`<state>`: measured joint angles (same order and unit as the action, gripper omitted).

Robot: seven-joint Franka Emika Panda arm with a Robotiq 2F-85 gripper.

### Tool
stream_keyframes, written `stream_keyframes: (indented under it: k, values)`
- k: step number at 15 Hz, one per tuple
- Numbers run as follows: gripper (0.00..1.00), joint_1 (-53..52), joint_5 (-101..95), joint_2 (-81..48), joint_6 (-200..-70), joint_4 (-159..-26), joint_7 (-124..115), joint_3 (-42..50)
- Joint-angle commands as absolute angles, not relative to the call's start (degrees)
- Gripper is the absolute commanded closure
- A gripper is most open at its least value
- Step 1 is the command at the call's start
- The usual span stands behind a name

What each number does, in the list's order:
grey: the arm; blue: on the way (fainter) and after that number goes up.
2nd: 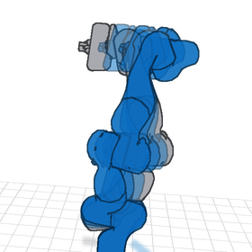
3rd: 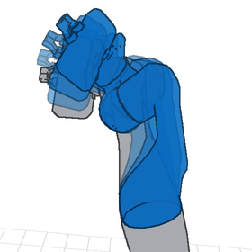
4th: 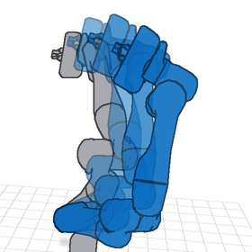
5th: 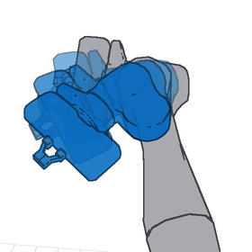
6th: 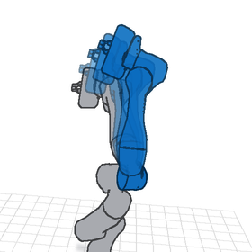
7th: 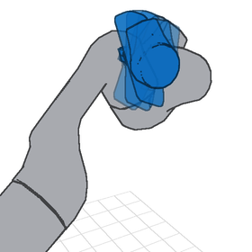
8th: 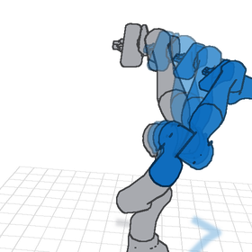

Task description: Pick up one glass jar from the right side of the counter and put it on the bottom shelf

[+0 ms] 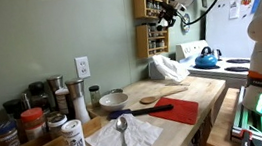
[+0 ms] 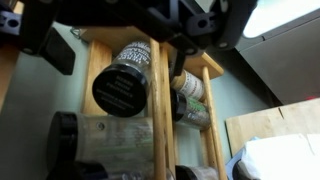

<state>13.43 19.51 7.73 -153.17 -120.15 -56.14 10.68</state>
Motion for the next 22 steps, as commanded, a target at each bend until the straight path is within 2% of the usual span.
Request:
stream_keyframes:
  k: [1,10,17,22]
  values:
    - [0.00,13.5,18.7,9.3,-151.2,-120.3,-54.8,11.1]
    - [0.00,14.7,14.6,12.5,-141.0,-120.9,-48.1,11.6]
    - [0.00,13.9,13.2,15.4,-146.2,-123.0,-28.8,12.2]
    - [0.00,14.8,13.6,13.9,-144.8,-120.7,-29.6,11.5]
